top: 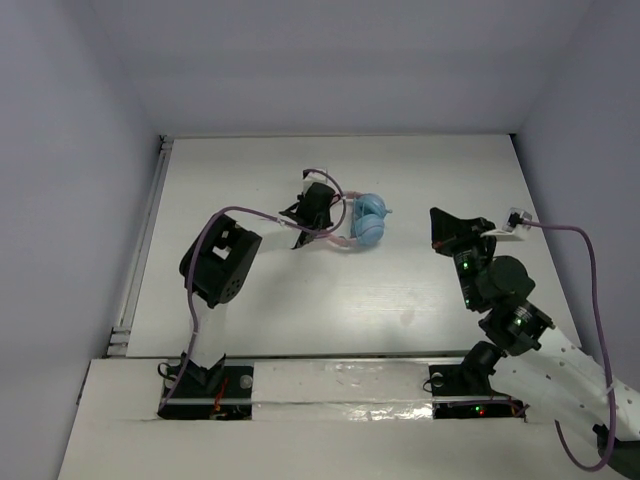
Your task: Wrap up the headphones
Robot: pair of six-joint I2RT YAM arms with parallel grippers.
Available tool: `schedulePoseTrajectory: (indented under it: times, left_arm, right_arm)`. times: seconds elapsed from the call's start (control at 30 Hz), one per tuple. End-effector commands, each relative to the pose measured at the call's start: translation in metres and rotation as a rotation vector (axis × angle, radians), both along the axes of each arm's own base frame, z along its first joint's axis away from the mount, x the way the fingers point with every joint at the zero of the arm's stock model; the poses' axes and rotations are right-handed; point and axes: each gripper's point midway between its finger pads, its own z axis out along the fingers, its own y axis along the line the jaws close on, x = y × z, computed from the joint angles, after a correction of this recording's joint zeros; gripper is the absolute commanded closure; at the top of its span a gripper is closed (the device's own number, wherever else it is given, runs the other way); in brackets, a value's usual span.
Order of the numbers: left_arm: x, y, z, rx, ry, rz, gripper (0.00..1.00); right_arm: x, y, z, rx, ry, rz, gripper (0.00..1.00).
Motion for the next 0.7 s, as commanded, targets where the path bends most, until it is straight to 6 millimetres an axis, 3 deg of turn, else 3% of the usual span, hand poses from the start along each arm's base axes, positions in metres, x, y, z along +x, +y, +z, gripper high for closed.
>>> schedulePoseTrajectory:
  times: [0.0,0.1,0.2,0.23,0.3,0.33,0.4,0.43,0.5,0.53,0.57,0.6,0.63,0.67]
  left_arm:
    - [0.019,-0.014,0.039,-0.101,-0.105,0.002,0.75]
    - [0.013,-0.012,0.047,-0.12,-0.105,0.005,0.63]
    - [0.003,-0.004,0.075,-0.163,-0.145,0.014,0.46]
    - [-0.004,0.002,0.095,-0.187,-0.177,0.022,0.43]
    - [-0.01,0.009,0.122,-0.215,-0.22,0.031,0.38]
    - [-0.018,0.016,0.15,-0.245,-0.266,0.035,0.35]
    - [-0.029,0.024,0.18,-0.282,-0.311,0.035,0.34]
    - [-0.041,0.031,0.216,-0.331,-0.371,0.028,0.34]
    - [-0.058,0.04,0.238,-0.363,-0.4,0.012,0.31]
    - [-0.074,0.049,0.268,-0.405,-0.452,-0.004,0.27]
    - [-0.082,0.054,0.282,-0.418,-0.473,-0.009,0.26]
    - [-0.091,0.062,0.282,-0.395,-0.452,-0.007,0.24]
    - [-0.106,0.076,0.31,-0.412,-0.497,0.002,0.18]
    - [-0.114,0.084,0.318,-0.401,-0.505,0.004,0.15]
  right_arm:
    - [-0.001,-0.009,-0.017,-0.055,0.041,-0.036,0.88]
    - [-0.001,-0.007,-0.016,-0.066,0.043,-0.028,0.64]
    - [-0.002,-0.007,-0.009,-0.087,0.037,-0.025,0.46]
    - [-0.003,-0.009,-0.003,-0.083,0.028,-0.03,0.39]
    - [-0.005,-0.012,0.003,-0.088,0.021,-0.033,0.33]
    - [-0.007,-0.015,0.008,-0.095,0.011,-0.036,0.31]
    - [-0.012,-0.02,0.022,-0.091,-0.004,-0.039,0.26]
    - [-0.016,-0.025,0.032,-0.087,-0.025,-0.043,0.26]
    - [-0.024,-0.035,0.044,-0.096,-0.031,-0.053,0.22]
    - [-0.028,-0.041,0.05,-0.104,-0.043,-0.062,0.21]
    - [-0.035,-0.051,0.061,-0.084,-0.067,-0.078,0.18]
    - [-0.043,-0.06,0.073,-0.069,-0.08,-0.089,0.07]
    - [-0.049,-0.067,0.081,-0.055,-0.092,-0.096,0.0]
    - [-0.057,-0.078,0.091,-0.032,-0.108,-0.111,0.0]
